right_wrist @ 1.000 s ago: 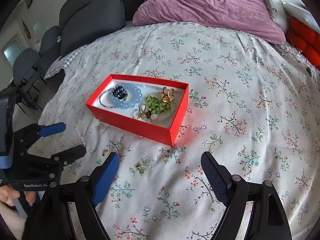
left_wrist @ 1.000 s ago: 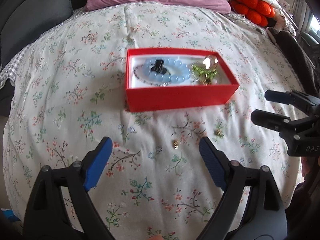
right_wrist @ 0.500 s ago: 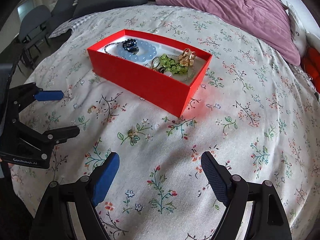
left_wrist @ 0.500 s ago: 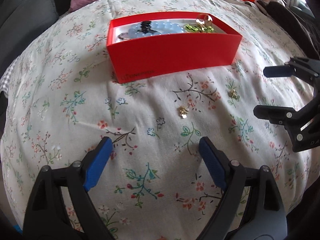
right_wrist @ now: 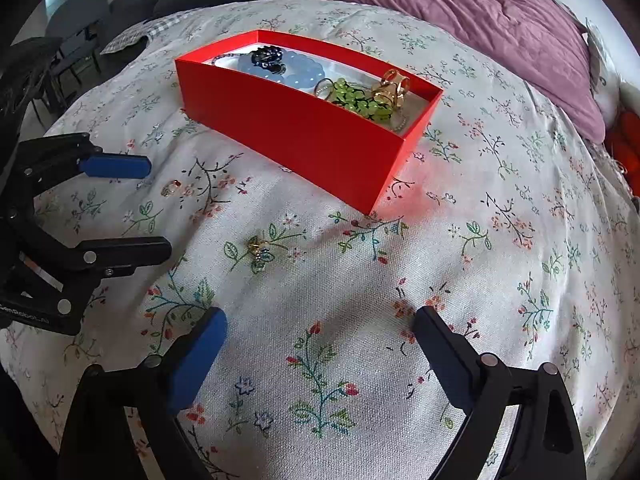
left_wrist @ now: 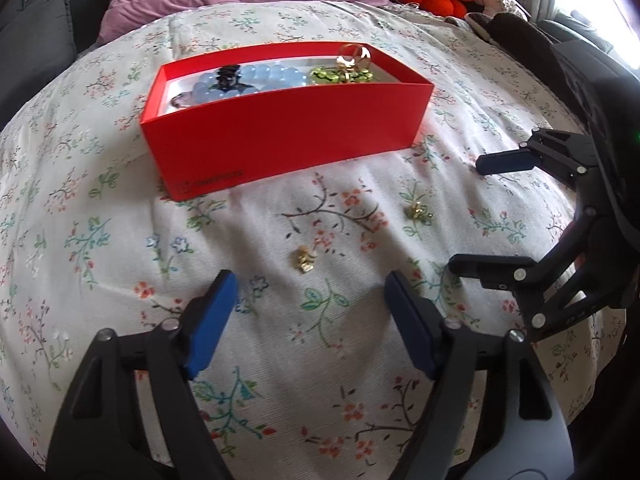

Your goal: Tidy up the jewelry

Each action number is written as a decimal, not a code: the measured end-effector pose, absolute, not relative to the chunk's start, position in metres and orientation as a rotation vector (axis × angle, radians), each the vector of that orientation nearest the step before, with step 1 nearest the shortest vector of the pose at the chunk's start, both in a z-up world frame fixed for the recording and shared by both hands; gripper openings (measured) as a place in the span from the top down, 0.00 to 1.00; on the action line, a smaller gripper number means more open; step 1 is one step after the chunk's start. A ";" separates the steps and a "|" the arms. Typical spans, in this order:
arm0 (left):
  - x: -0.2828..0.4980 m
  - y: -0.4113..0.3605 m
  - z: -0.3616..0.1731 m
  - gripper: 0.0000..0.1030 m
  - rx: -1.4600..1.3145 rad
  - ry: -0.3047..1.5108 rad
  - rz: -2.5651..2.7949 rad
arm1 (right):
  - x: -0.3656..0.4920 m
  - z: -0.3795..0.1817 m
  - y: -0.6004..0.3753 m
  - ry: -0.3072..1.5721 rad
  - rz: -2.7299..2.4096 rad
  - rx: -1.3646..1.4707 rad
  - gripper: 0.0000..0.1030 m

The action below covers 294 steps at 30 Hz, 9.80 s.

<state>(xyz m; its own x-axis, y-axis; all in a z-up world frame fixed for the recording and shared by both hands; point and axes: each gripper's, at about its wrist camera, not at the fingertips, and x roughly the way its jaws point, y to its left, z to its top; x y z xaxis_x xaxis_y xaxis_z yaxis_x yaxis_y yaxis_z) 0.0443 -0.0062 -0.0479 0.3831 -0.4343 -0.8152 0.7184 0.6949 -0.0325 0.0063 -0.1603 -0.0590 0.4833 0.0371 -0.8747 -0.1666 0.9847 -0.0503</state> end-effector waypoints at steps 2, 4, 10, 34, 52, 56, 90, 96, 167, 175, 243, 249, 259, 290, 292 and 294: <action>0.043 -0.008 -0.048 0.33 0.357 0.908 -0.767 | 0.007 -0.061 -0.164 1.050 0.113 -0.119 0.00; 0.044 -0.008 -0.048 0.37 0.346 0.908 -0.773 | 0.008 -0.062 -0.167 1.038 0.117 -0.107 0.00; 0.049 -0.007 -0.047 0.56 0.314 0.908 -0.765 | 0.006 -0.061 -0.165 1.028 0.119 -0.113 0.00; 0.050 -0.008 -0.040 0.93 0.306 0.957 -0.709 | 0.008 -0.060 -0.160 1.025 0.128 -0.108 0.00; 0.051 0.001 -0.037 0.93 0.304 0.959 -0.705 | 0.024 -0.052 -0.132 1.023 0.224 -0.141 0.29; 0.051 0.001 -0.037 0.93 0.306 0.958 -0.704 | 0.027 -0.051 -0.129 1.019 0.236 -0.139 0.42; 0.053 0.001 -0.033 0.93 0.315 0.945 -0.702 | 0.027 -0.037 -0.124 0.996 0.230 -0.166 0.92; 0.053 0.001 -0.033 0.93 0.316 0.945 -0.702 | 0.024 -0.024 -0.128 0.962 0.227 -0.145 0.92; 0.058 0.008 -0.004 0.93 0.274 0.887 -0.704 | 0.028 -0.012 -0.134 0.946 0.250 -0.101 0.90; 0.067 0.007 0.016 0.93 0.235 0.843 -0.699 | 0.027 0.009 -0.147 0.899 0.234 -0.062 0.90; 0.068 0.016 0.009 0.00 0.230 1.086 -0.258 | 0.020 0.023 -0.189 1.013 -0.073 0.126 0.00; 0.057 0.007 0.003 0.00 0.248 1.093 -0.198 | 0.011 0.018 -0.181 1.060 -0.103 0.109 0.00; 0.055 -0.001 -0.001 0.00 0.256 1.098 -0.199 | 0.014 0.010 -0.181 1.084 -0.126 0.111 0.00; 0.055 0.000 0.003 0.00 0.257 1.096 -0.210 | 0.018 0.006 -0.179 1.094 -0.124 0.099 0.00; 0.055 -0.001 0.003 0.00 0.256 1.096 -0.211 | 0.018 0.006 -0.180 1.092 -0.124 0.098 0.00; 0.054 -0.001 0.004 0.00 0.256 1.096 -0.210 | 0.018 0.006 -0.180 1.092 -0.124 0.098 0.00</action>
<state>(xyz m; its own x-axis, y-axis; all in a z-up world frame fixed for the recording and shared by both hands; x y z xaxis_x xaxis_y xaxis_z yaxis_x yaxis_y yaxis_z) 0.0543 -0.0008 0.0036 0.4423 -0.0415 -0.8959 0.2925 0.9510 0.1004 0.0180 -0.1795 0.0058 0.4546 -0.0520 -0.8892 0.1490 0.9887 0.0183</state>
